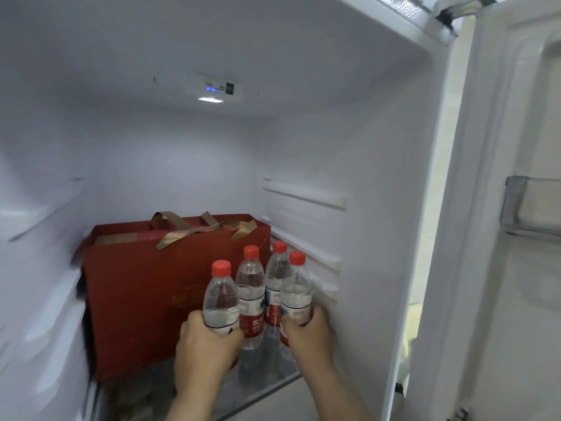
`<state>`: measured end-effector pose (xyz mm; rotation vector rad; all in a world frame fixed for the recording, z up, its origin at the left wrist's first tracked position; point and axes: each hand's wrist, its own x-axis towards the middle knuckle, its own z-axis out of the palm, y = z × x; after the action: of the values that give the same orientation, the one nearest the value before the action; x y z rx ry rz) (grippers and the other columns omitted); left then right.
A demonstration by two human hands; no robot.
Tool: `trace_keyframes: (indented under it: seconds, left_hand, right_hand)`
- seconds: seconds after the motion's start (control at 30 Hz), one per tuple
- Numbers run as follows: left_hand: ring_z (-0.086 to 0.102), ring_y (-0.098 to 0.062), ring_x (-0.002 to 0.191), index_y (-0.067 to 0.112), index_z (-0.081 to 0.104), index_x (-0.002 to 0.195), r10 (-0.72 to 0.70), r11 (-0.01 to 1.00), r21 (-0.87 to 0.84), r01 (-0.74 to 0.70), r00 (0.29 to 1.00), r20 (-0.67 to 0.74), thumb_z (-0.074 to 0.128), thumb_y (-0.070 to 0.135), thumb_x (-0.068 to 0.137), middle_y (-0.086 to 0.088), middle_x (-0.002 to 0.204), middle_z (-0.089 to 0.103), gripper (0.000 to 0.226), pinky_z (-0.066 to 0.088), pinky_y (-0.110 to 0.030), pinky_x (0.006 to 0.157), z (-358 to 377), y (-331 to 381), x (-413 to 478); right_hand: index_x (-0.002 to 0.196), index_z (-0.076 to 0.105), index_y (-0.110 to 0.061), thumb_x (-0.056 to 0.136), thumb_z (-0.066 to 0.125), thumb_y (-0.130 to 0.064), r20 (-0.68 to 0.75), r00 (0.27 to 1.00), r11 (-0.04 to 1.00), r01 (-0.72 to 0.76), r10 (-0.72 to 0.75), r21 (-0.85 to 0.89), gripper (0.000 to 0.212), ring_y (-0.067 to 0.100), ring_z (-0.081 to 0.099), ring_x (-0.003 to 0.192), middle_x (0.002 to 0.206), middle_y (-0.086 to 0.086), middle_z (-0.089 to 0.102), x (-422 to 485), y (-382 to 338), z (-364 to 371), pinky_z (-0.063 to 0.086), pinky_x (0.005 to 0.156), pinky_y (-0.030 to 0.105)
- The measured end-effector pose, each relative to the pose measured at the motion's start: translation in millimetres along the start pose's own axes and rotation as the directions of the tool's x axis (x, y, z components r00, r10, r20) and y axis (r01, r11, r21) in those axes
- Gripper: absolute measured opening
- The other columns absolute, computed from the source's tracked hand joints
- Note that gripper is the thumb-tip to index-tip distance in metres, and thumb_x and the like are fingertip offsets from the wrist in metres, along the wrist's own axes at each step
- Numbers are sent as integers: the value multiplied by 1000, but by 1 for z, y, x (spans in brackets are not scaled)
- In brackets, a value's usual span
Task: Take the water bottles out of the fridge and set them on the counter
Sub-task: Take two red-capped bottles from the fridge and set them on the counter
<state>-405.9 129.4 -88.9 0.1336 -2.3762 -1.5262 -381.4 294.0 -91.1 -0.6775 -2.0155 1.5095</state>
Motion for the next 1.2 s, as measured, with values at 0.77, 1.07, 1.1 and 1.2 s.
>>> trace_keyframes:
  seconds: [0.77,1.07,1.1,1.2]
  left_hand:
    - [61,-20,80,32,61,96,125,971,-205,-125,992,-16,85,37,63,8,87,63,42,53,-37,73,-18,21,-18]
    - [61,-7,77,23,59,99,480,815,-385,-433,877,31,81,17,75,15,83,61,33,46,-25,63,-95,121,-109]
    - [61,-4,78,23,60,99,508,791,-423,-441,859,55,81,13,75,15,85,63,33,45,-24,61,-99,133,-124]
    - [63,-9,78,29,59,91,580,724,-531,-440,805,123,79,10,75,9,86,66,32,46,-26,61,-104,168,-176]
  right_hand:
    - [102,59,-35,65,77,-49,52,940,935,340,-337,-98,43,3,68,89,98,-15,71,-59,-45,-40,58,80,29]
    - [106,55,-39,69,75,-57,63,822,807,568,-566,-163,46,2,66,83,92,-20,66,-161,-112,-172,58,68,19]
    - [107,56,-38,69,75,-57,57,816,797,575,-575,-183,47,3,67,84,94,-18,67,-171,-115,-190,58,69,20]
    - [105,58,-36,67,73,-60,11,796,775,593,-605,-219,47,0,66,81,91,-18,68,-201,-121,-247,54,62,15]
